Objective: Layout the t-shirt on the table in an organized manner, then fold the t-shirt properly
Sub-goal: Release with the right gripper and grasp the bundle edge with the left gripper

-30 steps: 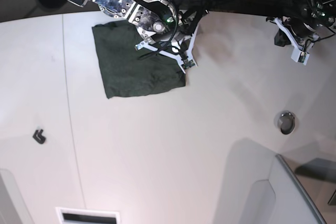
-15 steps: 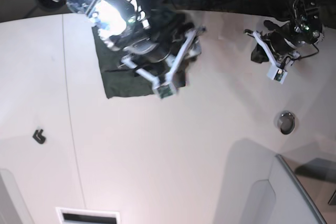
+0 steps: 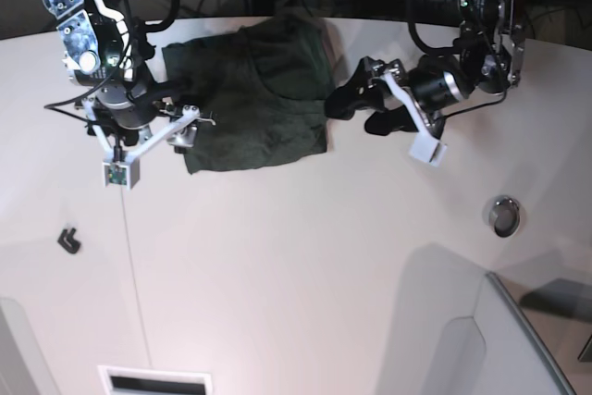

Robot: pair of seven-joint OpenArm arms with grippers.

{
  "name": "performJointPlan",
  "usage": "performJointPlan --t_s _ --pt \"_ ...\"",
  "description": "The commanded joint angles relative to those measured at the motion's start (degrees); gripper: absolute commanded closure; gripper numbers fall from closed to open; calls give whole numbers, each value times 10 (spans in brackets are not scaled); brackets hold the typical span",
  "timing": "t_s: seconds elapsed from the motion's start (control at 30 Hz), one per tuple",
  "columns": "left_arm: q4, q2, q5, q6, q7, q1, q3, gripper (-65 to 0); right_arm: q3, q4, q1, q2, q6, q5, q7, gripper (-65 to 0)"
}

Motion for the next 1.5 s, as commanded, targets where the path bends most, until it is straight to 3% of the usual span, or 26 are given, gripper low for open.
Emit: performJointPlan --t_s 0.0,0.2,0.27,0.53,0.83,0.9,1.1,1.3,1.47 --pt "0 1 -12 -8 -8 -8 6 -571 8 10 3 1 1 -4 19 -432" --pt "-63 22 -9 -8 -8 -24 29 -571 24 9 -1 4 34 -4 18 -432" --pt "-79 26 19 -8 -8 -24 32 -571 24 5 -1 4 42 -5 18 -432" --pt "-108 93 140 -8 -9 -26 33 -571 24 -6 0 4 42 -5 20 -432" --pt "-167 127 148 -8 -9 -72 36 -568 36 -6 -2 4 37 -7 20 -432" --pt "-171 127 148 -8 -9 -74 35 -517 73 -6 -13 -1 37 -6 21 -432" --pt "-174 126 148 -8 -9 -102 35 -20 195 -6 -36 -43 42 -4 21 -432" --pt "-171 123 148 -8 -6 -136 44 0 232 -7 -46 -43 42 -4 21 -432" --pt "-137 61 144 -8 10 -170 131 0 244 -7 -55 -42 42 -6 21 -432"
